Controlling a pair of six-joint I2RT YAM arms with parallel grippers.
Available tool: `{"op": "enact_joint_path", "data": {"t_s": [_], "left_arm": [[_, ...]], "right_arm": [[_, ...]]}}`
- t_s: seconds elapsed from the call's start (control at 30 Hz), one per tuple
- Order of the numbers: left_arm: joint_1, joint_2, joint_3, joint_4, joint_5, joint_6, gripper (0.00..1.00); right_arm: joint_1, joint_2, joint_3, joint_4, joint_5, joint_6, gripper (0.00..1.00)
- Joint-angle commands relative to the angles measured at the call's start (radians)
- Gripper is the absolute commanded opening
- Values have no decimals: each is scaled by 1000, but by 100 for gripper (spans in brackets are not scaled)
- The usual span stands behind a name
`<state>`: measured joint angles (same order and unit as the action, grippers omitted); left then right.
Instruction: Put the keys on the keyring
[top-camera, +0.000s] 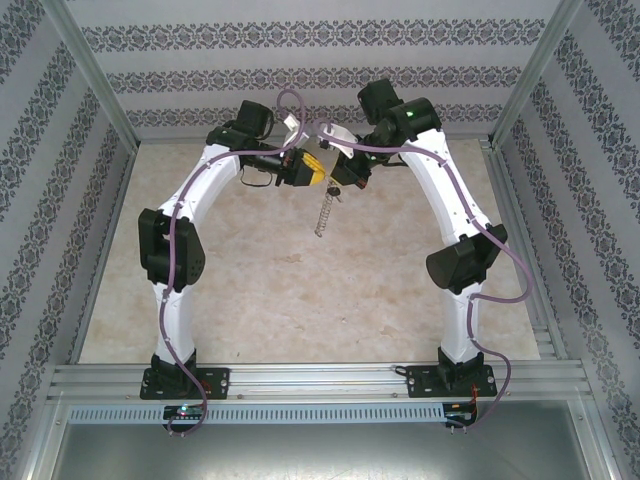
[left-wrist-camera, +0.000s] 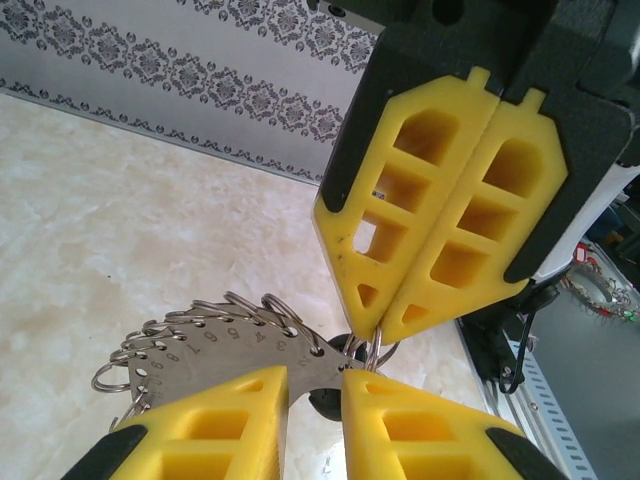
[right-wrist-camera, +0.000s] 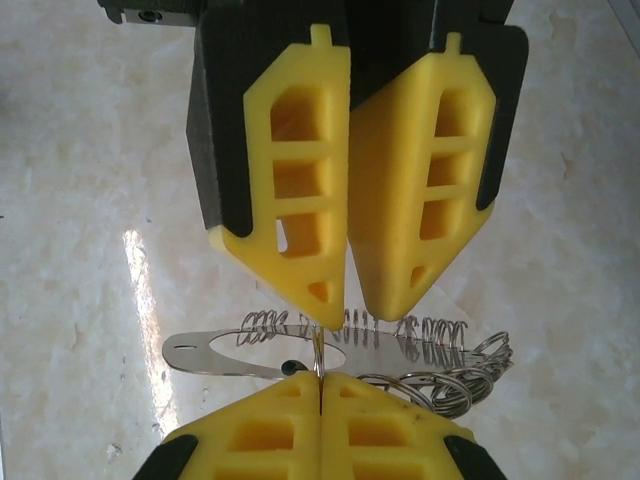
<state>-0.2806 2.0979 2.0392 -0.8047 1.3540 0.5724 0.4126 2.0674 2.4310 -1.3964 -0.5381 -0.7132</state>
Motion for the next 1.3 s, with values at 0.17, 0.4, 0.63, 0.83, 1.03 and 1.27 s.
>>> {"op": "enact_joint_path", "data": {"t_s": [0.17,0.4,0.63,0.83,1.03,1.27], "left_arm": [[-17,11,54,-62,48,46,22],[-4,-4,50,-123,36,98,22],[34,-18,71,-200,49,167,23],[38,15,135,-302,51,263,24],[37,34,161,-371,46,333,25],[37,39,162,-420,45,383,25]], "right_arm": [[14,23,53,-1,-7,-22,0],[-10,20,51,-8,-28,-21,0],[-47,6,49,-17,-134,-32,0],[-51,45,96,-44,-173,-40,0],[-37,75,125,-68,-168,-54,0],[-11,81,127,-71,-156,-57,0]]}}
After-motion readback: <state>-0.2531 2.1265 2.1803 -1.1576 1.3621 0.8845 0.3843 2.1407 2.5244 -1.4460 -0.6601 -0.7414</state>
